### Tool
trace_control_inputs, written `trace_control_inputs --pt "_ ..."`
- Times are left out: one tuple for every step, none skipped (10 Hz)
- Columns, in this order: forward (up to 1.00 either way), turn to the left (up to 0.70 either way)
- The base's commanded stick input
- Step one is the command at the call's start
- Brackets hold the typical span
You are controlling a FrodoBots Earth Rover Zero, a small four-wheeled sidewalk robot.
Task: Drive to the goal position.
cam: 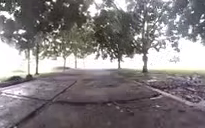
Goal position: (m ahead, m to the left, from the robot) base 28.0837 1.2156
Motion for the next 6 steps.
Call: trace_control_inputs --pt "0.7 0.0" --pt "0.7 0.0" --pt "0.7 0.0" --pt "0.7 0.0" --pt "0.7 0.0" --pt "0.7 0.0"
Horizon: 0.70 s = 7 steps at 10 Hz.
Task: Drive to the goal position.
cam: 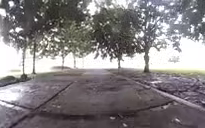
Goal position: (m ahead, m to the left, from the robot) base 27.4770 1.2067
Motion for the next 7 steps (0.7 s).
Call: trace_control_inputs --pt "0.7 0.0" --pt "0.7 0.0" --pt "0.7 0.0" --pt "0.7 0.0" --pt "0.7 0.0" --pt "0.7 0.0" --pt "0.7 0.0"
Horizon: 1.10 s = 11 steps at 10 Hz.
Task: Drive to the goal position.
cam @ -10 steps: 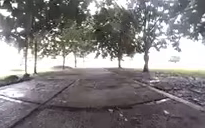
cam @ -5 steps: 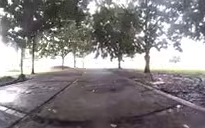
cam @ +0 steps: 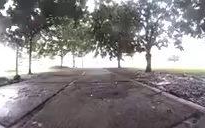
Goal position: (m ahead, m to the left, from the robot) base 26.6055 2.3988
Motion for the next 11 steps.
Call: trace_control_inputs --pt "0.7 0.0" --pt "0.7 0.0" --pt "0.7 0.0" --pt "0.7 0.0" --pt "0.7 0.0" --pt "0.7 0.0" --pt "0.7 0.0" --pt "0.7 0.0" --pt "0.7 0.0" --pt "0.7 0.0" --pt "0.7 0.0"
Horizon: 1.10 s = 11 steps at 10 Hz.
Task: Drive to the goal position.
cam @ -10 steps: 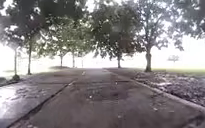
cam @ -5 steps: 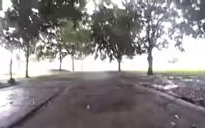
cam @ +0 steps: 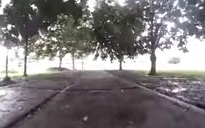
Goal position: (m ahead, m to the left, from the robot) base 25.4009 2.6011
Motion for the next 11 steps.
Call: trace_control_inputs --pt "0.7 0.0" --pt "0.7 0.03" --pt "0.7 0.3" --pt "0.7 0.08" --pt "0.7 0.0" --pt "0.7 0.0" --pt "0.7 0.0" --pt "0.7 0.0" --pt "0.7 0.0" --pt "0.7 0.0" --pt "0.7 0.0"
